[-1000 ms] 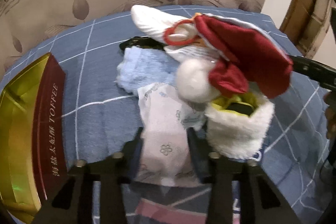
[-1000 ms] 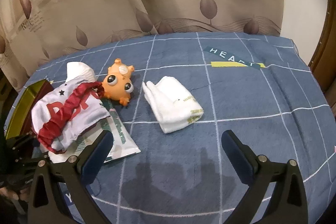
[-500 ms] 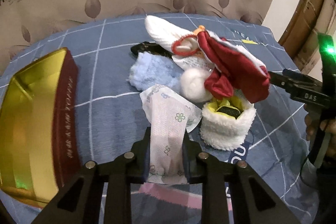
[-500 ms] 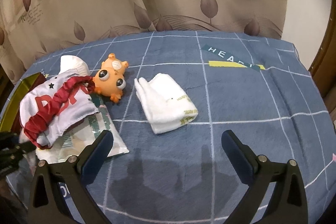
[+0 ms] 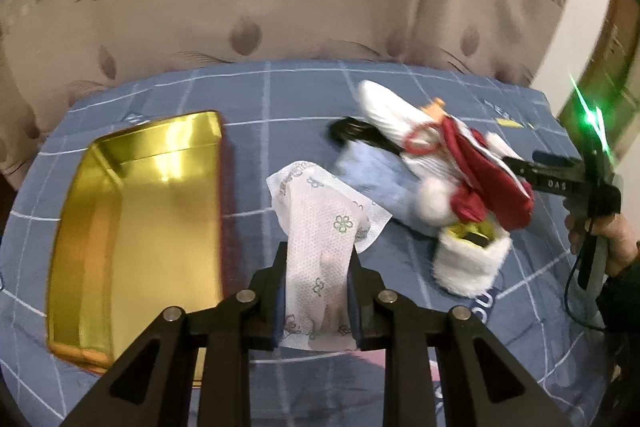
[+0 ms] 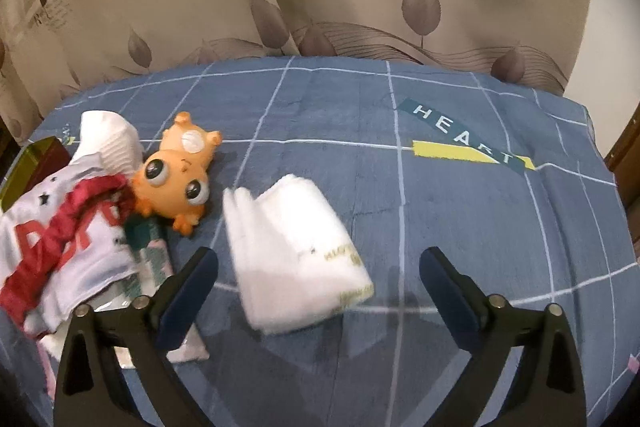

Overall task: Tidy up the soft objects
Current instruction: 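Carry the floral pad into the tin with the left gripper while the right gripper grasps the white socks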

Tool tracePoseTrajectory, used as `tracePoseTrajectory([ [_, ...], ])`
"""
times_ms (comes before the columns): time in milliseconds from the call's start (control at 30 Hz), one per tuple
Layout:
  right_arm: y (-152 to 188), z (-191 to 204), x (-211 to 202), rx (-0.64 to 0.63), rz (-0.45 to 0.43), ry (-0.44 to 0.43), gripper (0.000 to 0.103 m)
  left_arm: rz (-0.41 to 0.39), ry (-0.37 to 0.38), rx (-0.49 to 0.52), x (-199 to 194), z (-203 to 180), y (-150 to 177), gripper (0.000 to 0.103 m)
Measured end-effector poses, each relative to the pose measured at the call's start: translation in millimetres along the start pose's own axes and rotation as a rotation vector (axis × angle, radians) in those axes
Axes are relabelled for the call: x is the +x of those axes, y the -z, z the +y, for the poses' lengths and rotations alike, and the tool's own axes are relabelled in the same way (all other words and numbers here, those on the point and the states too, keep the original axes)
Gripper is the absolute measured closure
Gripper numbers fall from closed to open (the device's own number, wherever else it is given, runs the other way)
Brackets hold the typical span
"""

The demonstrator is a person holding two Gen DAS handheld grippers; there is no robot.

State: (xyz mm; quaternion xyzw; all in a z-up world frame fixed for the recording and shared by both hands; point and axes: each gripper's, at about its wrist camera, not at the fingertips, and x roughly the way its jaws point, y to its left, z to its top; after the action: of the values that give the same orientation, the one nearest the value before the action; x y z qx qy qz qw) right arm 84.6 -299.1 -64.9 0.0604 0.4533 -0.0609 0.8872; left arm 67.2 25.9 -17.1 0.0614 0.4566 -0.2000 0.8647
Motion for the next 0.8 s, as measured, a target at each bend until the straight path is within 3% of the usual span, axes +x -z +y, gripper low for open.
tracePoseTrajectory([
  [133, -1.1, -0.5, 12.5, 0.026, 0.027, -0.004, 0.019, -0.011, -0.048, -0.047, -6.2, 27.5, -4.4, 0.079],
  [200, -0.4, -0.7, 15.8, 0.040, 0.031, -0.011, 0.033, -0.012, -0.074, -0.069, -8.0, 40.2, -5.7, 0.079],
  [467, 7.4, 1.4, 10.4, 0.095, -0.005, -0.001, 0.052, 0.012, -0.163, -0.170, -5.1, 100.8, -7.6, 0.079],
  [800, 27.3, 3.5, -4.6, 0.170, -0.033, 0.019, 0.056, 0.051, -0.243, -0.188, 25.0, 146.2, -19.3, 0.078],
])
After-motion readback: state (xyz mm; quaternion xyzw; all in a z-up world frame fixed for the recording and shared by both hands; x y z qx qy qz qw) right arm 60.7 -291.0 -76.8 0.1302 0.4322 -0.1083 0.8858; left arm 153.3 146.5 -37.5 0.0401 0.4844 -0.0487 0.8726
